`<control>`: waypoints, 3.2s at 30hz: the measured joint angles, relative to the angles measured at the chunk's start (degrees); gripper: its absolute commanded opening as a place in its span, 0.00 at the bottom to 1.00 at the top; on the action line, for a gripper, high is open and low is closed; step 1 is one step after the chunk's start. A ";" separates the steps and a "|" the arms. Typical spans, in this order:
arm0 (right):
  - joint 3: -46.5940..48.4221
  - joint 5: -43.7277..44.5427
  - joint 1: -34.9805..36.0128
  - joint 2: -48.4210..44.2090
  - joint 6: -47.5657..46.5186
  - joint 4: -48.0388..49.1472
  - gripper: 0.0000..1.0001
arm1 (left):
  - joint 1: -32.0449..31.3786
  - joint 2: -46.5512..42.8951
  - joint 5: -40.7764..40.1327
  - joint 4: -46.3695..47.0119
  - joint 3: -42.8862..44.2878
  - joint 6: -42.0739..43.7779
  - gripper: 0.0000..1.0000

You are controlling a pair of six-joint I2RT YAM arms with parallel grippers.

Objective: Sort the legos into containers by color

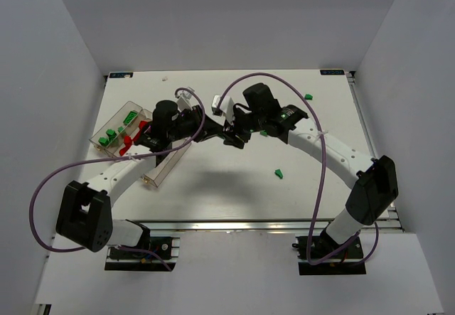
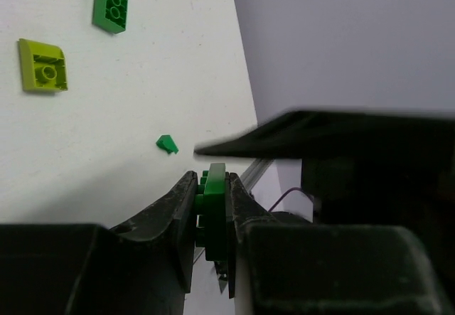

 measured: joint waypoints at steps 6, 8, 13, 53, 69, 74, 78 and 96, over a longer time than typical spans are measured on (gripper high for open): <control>-0.13 -0.02 -0.33 -0.11 -0.24 1.40 0.89 | 1.44 0.02 -2.03 -10.67 4.24 5.27 0.01; -0.87 -0.90 -0.85 -0.59 -0.70 1.75 0.90 | 4.24 0.04 -3.19 -14.84 5.99 7.56 0.01; -4.96 -5.25 -4.81 -3.82 -3.43 1.62 0.73 | 16.17 0.81 -10.58 -26.84 11.10 15.45 0.00; -12.17 -13.57 -22.03 -7.13 0.13 1.95 0.63 | 41.20 35.52 -43.60 -42.32 44.68 28.09 0.80; -7.76 -12.22 -32.79 -1.09 4.11 -1.95 0.42 | 44.13 15.34 -26.95 -38.62 27.19 27.80 0.93; -8.57 -10.03 -32.54 -0.13 3.61 -7.41 0.45 | 44.74 3.93 -17.92 -34.36 17.92 25.79 0.86; -12.17 -7.19 -31.50 -0.15 4.20 -8.87 0.50 | 43.34 -4.24 -12.09 -32.24 9.66 23.41 0.82; -26.16 6.88 -21.24 -2.89 15.45 -6.23 0.66 | 35.21 -24.79 -9.09 -36.04 -3.04 19.43 0.82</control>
